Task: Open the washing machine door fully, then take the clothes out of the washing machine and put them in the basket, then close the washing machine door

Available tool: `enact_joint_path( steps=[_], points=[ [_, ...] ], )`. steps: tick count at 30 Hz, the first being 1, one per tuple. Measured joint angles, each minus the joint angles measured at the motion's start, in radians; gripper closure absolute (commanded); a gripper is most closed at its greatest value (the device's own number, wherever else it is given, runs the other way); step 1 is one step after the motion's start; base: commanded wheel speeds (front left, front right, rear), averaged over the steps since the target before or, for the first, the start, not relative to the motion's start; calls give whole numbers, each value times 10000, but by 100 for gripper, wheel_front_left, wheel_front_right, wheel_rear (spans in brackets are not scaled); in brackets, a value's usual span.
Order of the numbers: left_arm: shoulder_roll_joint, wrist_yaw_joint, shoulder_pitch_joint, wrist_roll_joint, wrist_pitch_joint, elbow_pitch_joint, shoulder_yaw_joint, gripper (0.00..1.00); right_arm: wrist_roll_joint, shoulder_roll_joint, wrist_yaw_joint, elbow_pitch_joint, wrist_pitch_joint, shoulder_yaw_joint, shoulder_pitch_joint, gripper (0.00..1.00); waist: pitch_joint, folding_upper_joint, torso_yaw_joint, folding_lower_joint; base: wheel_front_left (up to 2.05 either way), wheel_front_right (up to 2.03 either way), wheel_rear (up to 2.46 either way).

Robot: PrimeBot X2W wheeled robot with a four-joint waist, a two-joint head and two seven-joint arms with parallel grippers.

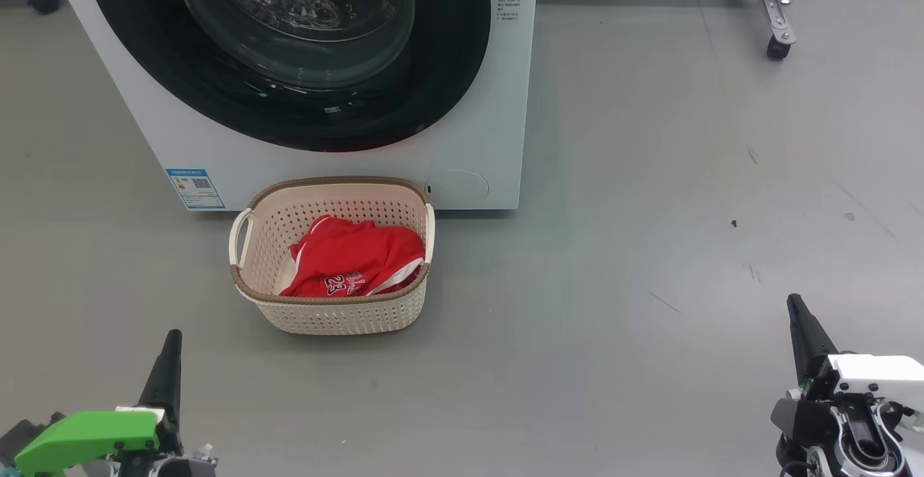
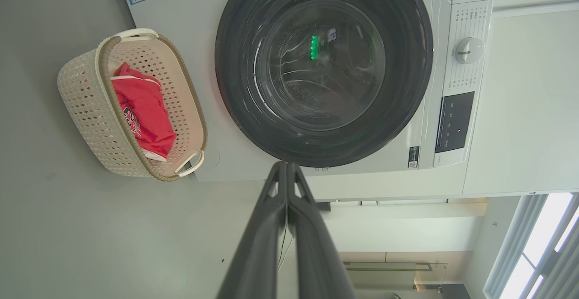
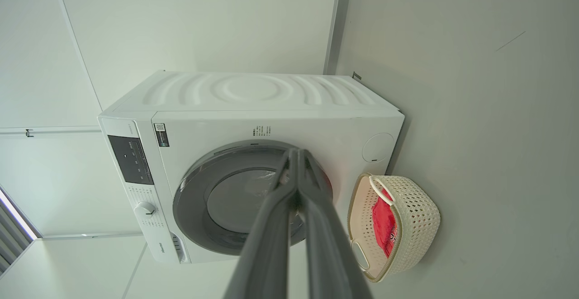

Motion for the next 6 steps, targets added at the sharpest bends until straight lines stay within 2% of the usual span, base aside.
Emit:
enact_joint_path(
  steps=[6],
  points=[
    [-12,0,0,0,10,-2,4,100,0,0,0,-2,0,0,0,100,0,0,0,0,0,0,0]
  ],
)
